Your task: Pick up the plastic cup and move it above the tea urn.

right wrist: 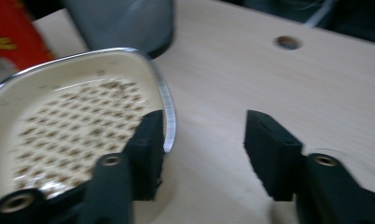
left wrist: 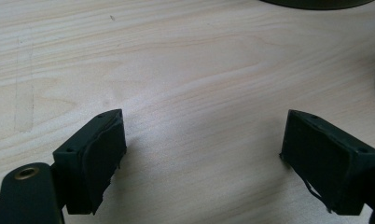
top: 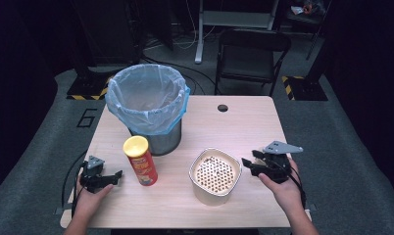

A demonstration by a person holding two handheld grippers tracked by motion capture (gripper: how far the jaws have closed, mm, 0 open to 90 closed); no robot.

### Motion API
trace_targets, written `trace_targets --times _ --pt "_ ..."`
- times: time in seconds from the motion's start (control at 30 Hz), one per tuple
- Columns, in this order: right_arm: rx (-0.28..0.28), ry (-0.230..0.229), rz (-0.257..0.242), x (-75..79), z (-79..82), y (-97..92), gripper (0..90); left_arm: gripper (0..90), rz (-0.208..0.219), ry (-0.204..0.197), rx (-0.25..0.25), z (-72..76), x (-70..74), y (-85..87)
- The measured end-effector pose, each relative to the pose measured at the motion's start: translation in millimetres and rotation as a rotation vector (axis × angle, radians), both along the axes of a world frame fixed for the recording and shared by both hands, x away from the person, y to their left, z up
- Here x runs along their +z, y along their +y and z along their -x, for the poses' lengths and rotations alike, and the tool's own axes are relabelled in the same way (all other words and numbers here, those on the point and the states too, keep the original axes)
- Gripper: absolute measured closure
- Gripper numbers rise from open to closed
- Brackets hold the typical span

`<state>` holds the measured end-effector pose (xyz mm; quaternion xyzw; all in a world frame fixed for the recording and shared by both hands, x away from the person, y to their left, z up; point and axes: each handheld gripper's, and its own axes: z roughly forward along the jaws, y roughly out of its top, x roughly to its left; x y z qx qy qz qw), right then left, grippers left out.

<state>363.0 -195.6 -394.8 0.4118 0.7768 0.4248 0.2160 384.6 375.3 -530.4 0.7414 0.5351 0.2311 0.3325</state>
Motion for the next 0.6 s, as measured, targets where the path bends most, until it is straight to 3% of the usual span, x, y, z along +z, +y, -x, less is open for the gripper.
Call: trace_targets --times 0.03,0.07,0.1,0.13,0.3,0.4,0.53,0.6 --pt "0.000 0.000 0.000 0.0 0.0 0.0 41.8 13.3 0.000 0.000 0.000 0.0 0.0 0.0" --pt "-0.091 -0.010 0.039 -4.6 -3.1 -11.2 36.1 13.3 0.000 0.000 0.000 0.0 0.0 0.0" --pt "-0.091 -0.010 0.039 -4.6 -3.1 -11.2 36.1 13.3 0.000 0.000 0.000 0.0 0.0 0.0" --pt "-0.153 -0.006 0.045 -10.5 -6.0 -19.8 31.8 13.3 0.000 0.000 -0.001 0.0 0.0 0.0" --pt "-0.217 0.002 0.049 -23.5 -14.3 -28.7 23.6 13.3 0.000 0.001 -0.001 0.0 0.0 0.0" --pt "-0.285 -0.004 0.062 -34.8 -23.8 -35.2 16.4 13.3 0.000 0.001 0.000 0.0 0.0 0.0" --pt "-0.293 0.013 0.044 -42.5 -29.8 -39.4 14.4 13.3 0.001 0.000 0.000 0.0 0.0 0.0" --pt "-0.282 0.042 0.050 -51.6 -34.2 -40.4 14.0 13.3 0.000 0.000 0.000 0.0 0.0 0.0"
